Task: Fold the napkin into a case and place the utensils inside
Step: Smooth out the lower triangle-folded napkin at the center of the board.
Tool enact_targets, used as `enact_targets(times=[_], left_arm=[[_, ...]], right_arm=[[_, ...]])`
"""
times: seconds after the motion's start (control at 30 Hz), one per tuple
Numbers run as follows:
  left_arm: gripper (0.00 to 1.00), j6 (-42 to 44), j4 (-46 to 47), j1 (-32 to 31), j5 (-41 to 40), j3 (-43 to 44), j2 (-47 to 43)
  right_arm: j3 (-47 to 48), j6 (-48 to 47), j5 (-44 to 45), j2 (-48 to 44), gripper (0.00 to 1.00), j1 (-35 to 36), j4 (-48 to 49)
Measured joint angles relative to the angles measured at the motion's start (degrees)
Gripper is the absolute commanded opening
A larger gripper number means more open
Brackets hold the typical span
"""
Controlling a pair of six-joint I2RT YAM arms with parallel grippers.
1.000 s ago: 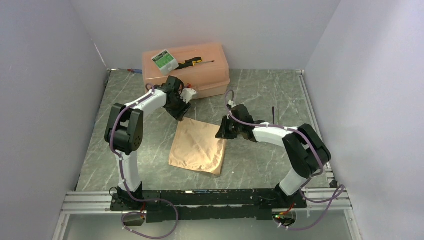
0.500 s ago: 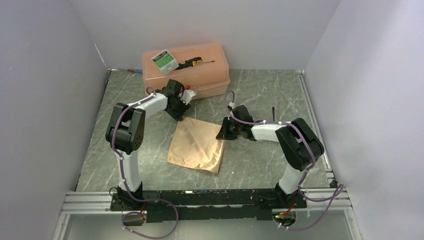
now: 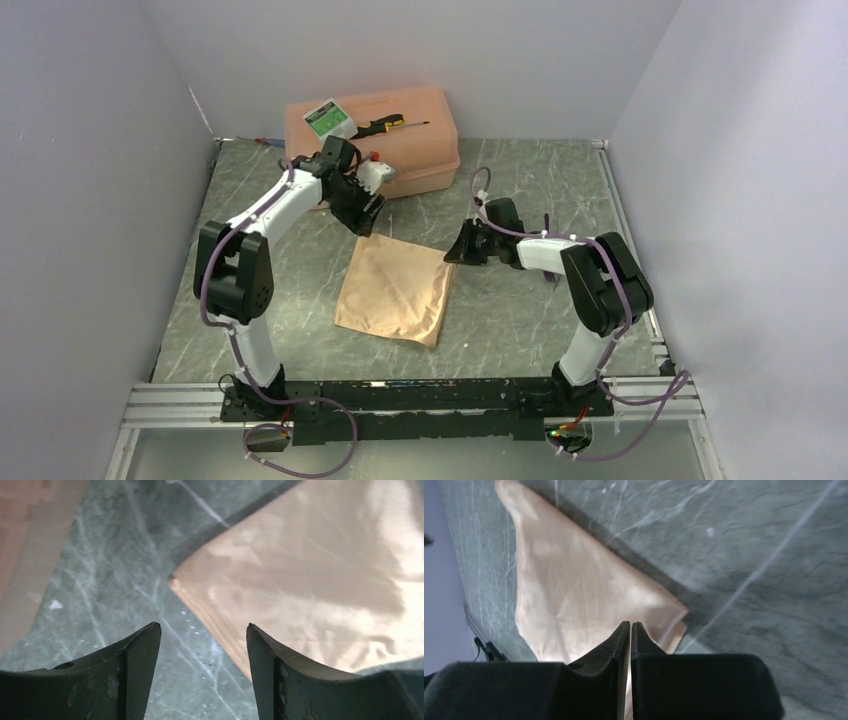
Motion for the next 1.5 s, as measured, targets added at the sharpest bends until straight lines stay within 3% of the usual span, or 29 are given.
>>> enact_targets(times=[0.17, 0.47, 1.13, 1.37, 1.5], left_arm=[[0.63, 1.66, -2.12, -3.54, 4.59, -3.45, -3.08], [0.55, 4.09, -4.79, -18.80, 9.29, -13.05, -4.04], [0.42, 2.86, 5.57, -36.02, 6.23, -16.83, 0.68], [0.42, 1.29, 6.64, -38.66, 0.15, -16.76, 0.92], [0.52, 0.50, 6.40, -39.21, -1.38, -16.55, 0.92]], right_arm=[[0.04, 0.11, -0.74, 3.56, 0.07, -2.40, 1.90], [0.07, 0.98, -3.02, 4.85, 0.07, -3.30, 3.69], [-0.42, 2.08, -2.47, 4.85, 0.02, -3.52, 4.20], [-0.90, 2.75, -2.54, 4.85, 0.02, -3.63, 5.05], [-0.92, 2.89, -2.56, 4.83, 0.04, -3.67, 5.07]])
